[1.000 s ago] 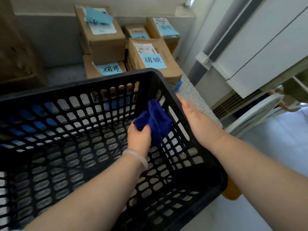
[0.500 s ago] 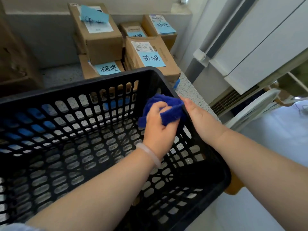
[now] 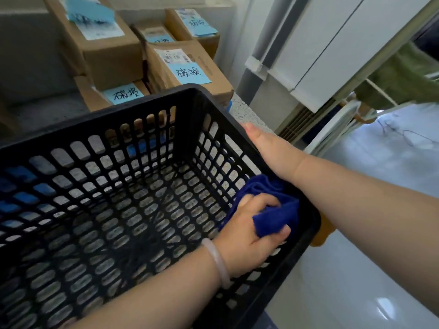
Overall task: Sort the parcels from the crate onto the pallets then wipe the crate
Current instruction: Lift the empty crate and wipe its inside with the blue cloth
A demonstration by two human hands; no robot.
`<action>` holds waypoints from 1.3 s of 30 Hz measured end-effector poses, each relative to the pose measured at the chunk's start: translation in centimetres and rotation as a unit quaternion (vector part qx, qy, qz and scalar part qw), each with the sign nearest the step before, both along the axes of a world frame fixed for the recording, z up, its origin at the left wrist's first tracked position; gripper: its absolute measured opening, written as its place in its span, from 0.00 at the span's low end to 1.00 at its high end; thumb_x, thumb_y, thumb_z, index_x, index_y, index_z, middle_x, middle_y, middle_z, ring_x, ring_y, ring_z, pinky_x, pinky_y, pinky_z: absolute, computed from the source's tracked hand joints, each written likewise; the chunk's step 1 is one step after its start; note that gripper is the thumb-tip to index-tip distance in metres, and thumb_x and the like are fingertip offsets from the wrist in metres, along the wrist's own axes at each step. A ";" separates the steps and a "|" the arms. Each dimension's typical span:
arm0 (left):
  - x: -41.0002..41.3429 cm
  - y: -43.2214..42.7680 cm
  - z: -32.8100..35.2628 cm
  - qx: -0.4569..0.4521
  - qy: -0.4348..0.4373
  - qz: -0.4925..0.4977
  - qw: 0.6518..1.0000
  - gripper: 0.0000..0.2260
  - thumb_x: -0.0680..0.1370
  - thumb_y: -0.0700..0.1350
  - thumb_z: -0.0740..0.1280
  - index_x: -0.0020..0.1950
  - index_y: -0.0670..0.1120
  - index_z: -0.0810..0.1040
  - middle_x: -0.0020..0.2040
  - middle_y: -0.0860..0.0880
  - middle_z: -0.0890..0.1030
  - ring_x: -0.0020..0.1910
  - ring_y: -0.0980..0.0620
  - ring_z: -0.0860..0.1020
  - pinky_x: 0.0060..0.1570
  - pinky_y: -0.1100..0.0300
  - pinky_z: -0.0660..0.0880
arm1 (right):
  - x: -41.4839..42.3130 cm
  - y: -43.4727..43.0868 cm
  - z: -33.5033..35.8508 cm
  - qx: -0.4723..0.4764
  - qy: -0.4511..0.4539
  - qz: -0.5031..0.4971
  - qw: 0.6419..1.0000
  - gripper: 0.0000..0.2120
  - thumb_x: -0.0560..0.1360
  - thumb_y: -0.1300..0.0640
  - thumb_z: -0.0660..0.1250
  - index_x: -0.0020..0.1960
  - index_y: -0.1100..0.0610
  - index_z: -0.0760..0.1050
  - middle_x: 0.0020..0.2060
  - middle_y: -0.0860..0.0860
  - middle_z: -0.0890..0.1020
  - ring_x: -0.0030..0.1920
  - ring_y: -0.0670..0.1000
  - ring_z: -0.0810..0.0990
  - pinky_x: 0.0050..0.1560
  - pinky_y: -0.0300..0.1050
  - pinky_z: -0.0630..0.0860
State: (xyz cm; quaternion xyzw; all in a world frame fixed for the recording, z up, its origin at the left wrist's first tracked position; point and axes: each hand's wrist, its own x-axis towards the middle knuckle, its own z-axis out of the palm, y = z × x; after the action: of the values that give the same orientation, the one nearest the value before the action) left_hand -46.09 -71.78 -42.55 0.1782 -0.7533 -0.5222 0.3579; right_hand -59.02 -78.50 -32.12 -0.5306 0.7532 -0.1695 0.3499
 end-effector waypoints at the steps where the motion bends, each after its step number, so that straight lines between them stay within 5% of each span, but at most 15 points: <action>1: 0.0 -0.1 -0.8 -0.080 -0.016 0.000 0.997 0.15 0.78 0.56 0.63 0.59 0.48 0.73 0.58 0.47 0.76 0.55 0.44 0.72 0.60 0.52 0.68 | 0.0 0.1 0.1 0.000 0.007 -0.005 1.000 0.28 0.82 0.37 0.44 0.78 0.44 0.61 0.76 0.42 0.64 0.76 0.44 0.58 0.68 0.35 0.48; 4: 0.2 -1.4 -4.3 -0.326 -0.064 0.016 0.943 0.15 0.78 0.52 0.65 0.63 0.50 0.72 0.65 0.43 0.71 0.55 0.35 0.74 0.55 0.42 0.74 | 0.3 0.3 0.1 -0.005 0.020 -0.006 1.000 0.26 0.83 0.38 0.44 0.77 0.44 0.63 0.76 0.43 0.64 0.76 0.45 0.59 0.68 0.35 0.49; 7: 1.2 -3.7 -6.7 -0.350 -0.140 0.134 0.916 0.17 0.76 0.54 0.63 0.64 0.53 0.70 0.68 0.43 0.66 0.60 0.34 0.73 0.52 0.41 0.78 | 0.3 0.4 0.0 -0.016 0.016 -0.002 1.000 0.23 0.83 0.39 0.43 0.74 0.39 0.64 0.75 0.42 0.65 0.76 0.44 0.59 0.73 0.40 0.49; 12: 1.6 -9.2 -4.6 -0.003 -0.133 0.290 0.948 0.22 0.77 0.50 0.68 0.70 0.51 0.68 0.78 0.40 0.55 0.70 0.38 0.65 0.70 0.45 0.66 | 0.4 0.8 0.0 -0.013 0.037 0.014 0.999 0.24 0.81 0.37 0.41 0.75 0.34 0.59 0.76 0.41 0.62 0.76 0.42 0.57 0.71 0.37 0.48; 15: 0.8 -11.3 -3.5 0.105 -0.064 0.304 0.945 0.30 0.79 0.51 0.66 0.77 0.41 0.60 0.78 0.39 0.58 0.72 0.40 0.67 0.73 0.51 0.63 | 0.5 0.7 0.2 -0.017 0.035 0.011 0.999 0.23 0.81 0.38 0.41 0.75 0.34 0.58 0.76 0.40 0.62 0.71 0.36 0.57 0.69 0.35 0.47; 19: 0.1 -12.0 -3.1 0.403 0.034 0.342 0.848 0.29 0.82 0.53 0.62 0.78 0.42 0.56 0.76 0.43 0.64 0.73 0.45 0.67 0.71 0.61 0.61 | 0.6 0.4 0.2 -0.020 0.040 0.011 0.999 0.25 0.80 0.37 0.41 0.75 0.34 0.59 0.76 0.41 0.62 0.69 0.36 0.57 0.69 0.35 0.48; 22: -0.3 -10.8 -2.7 0.497 -0.033 0.301 0.814 0.32 0.80 0.64 0.57 0.78 0.46 0.61 0.74 0.45 0.68 0.71 0.45 0.69 0.74 0.51 0.61 | 0.5 0.3 0.0 -0.019 0.062 0.014 0.998 0.29 0.76 0.33 0.40 0.76 0.33 0.57 0.77 0.42 0.61 0.76 0.44 0.58 0.71 0.40 0.48; 28: -0.4 -5.3 -0.9 0.441 0.009 0.199 0.875 0.33 0.76 0.64 0.61 0.77 0.52 0.58 0.68 0.55 0.67 0.63 0.58 0.69 0.69 0.57 0.61 | 0.2 0.1 -0.8 -0.041 0.058 0.016 0.997 0.25 0.82 0.37 0.45 0.77 0.38 0.59 0.77 0.42 0.62 0.76 0.44 0.58 0.73 0.39 0.50; 33: -0.5 -0.7 -0.8 0.412 -0.075 0.094 0.903 0.12 0.81 0.58 0.62 0.62 0.58 0.67 0.60 0.58 0.70 0.58 0.63 0.70 0.64 0.65 0.62 | 0.2 0.4 -0.6 -0.038 0.075 0.023 0.996 0.24 0.81 0.37 0.45 0.77 0.36 0.58 0.77 0.44 0.62 0.77 0.47 0.58 0.75 0.46 0.50; 36: -0.3 0.7 -0.4 0.391 -0.079 0.011 0.917 0.27 0.76 0.62 0.66 0.70 0.49 0.69 0.61 0.56 0.74 0.59 0.65 0.72 0.65 0.69 0.65 | 0.1 0.4 -0.5 -0.043 0.070 0.022 0.996 0.23 0.82 0.38 0.46 0.76 0.36 0.59 0.77 0.43 0.62 0.77 0.46 0.58 0.75 0.44 0.49; 39: -0.3 1.2 -0.1 0.382 -0.085 -0.044 0.919 0.43 0.66 0.69 0.68 0.73 0.45 0.68 0.70 0.48 0.72 0.70 0.55 0.71 0.73 0.60 0.63 | 0.2 0.4 -0.4 -0.040 0.066 0.021 0.997 0.22 0.82 0.38 0.46 0.76 0.35 0.59 0.77 0.43 0.62 0.77 0.46 0.58 0.75 0.44 0.49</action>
State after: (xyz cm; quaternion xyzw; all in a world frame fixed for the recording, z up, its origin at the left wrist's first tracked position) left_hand -46.37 -70.58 -42.62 0.3112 -0.5314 -0.7684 0.1741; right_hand -58.85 -78.11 -32.48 -0.5703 0.7558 -0.1567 0.2811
